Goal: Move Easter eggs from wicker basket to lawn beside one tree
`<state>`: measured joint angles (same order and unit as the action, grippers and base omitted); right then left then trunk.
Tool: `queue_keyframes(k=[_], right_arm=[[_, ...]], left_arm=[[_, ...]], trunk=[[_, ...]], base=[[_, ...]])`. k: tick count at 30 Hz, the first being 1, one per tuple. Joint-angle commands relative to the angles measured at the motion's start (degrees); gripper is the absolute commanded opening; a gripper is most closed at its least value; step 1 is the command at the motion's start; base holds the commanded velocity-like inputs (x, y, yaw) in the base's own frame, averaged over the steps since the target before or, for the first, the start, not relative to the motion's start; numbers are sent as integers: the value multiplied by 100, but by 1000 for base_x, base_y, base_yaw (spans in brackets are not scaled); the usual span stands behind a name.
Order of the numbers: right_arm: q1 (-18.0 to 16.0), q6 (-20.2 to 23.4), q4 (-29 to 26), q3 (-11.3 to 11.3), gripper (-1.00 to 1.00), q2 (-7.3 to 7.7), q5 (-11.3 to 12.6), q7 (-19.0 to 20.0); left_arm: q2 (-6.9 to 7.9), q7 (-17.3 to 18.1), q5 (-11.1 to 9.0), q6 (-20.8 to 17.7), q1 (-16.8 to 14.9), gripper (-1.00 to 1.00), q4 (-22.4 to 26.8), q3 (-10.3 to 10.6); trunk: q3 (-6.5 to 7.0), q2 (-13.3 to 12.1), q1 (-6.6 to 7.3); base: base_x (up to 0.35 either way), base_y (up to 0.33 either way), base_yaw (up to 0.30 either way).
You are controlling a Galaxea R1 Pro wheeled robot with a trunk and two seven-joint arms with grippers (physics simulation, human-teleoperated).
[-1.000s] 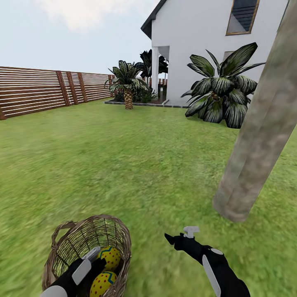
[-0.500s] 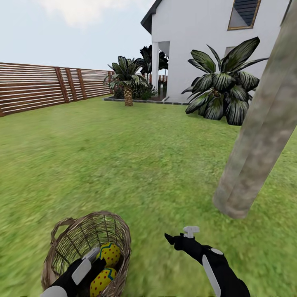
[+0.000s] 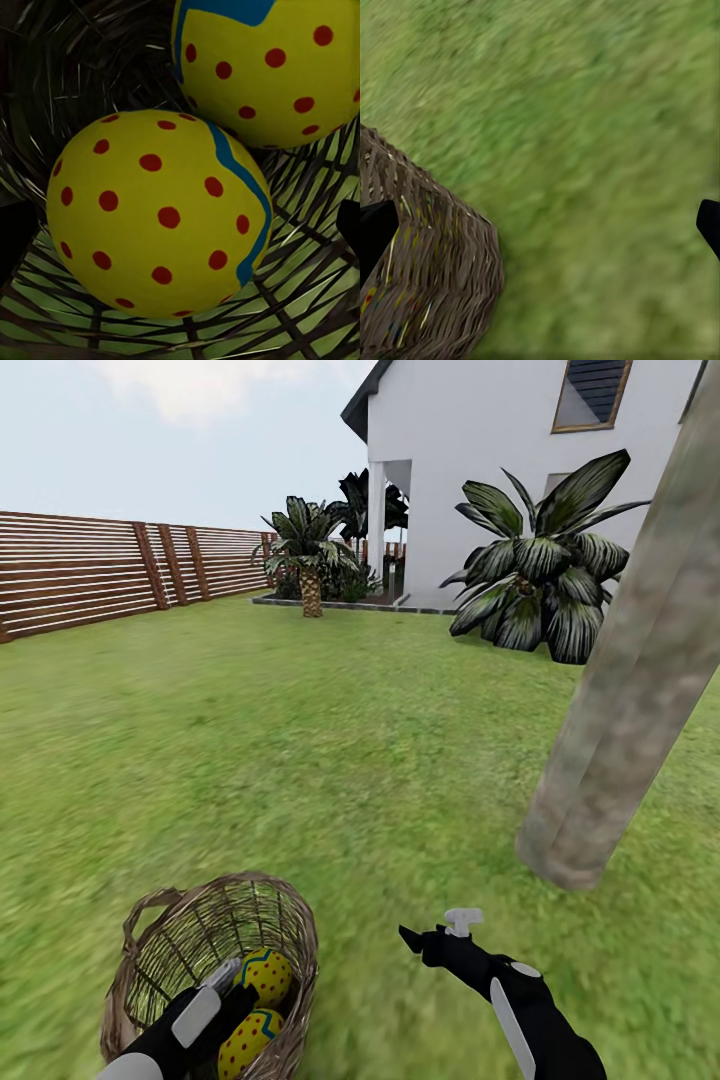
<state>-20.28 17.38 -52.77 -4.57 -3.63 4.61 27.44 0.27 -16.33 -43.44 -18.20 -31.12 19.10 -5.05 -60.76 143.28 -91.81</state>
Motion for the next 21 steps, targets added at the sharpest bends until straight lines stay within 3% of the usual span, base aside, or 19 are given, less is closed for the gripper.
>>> queue_keyframes(k=[1,5,10,21], right_arm=[[-2,55,-6,-22,100,-6,48,24],[-2,55,-6,-21,100,-6,48,24],[-2,56,-6,-21,100,-6,48,24],[-2,55,-6,-22,100,-6,48,24]], left_arm=[[-1,-42,-56,-24,0,100,15,-14],[-1,-64,-65,-18,0,100,15,-16],[-1,-70,-73,-10,0,100,21,-19],[10,-72,-81,-8,0,100,25,-22]], trunk=[[-5,2,1],[-5,2,1],[-116,9,-12],[-116,9,-12]], base=[[0,0,0],[0,0,0],[0,0,0],[0,0,0]])
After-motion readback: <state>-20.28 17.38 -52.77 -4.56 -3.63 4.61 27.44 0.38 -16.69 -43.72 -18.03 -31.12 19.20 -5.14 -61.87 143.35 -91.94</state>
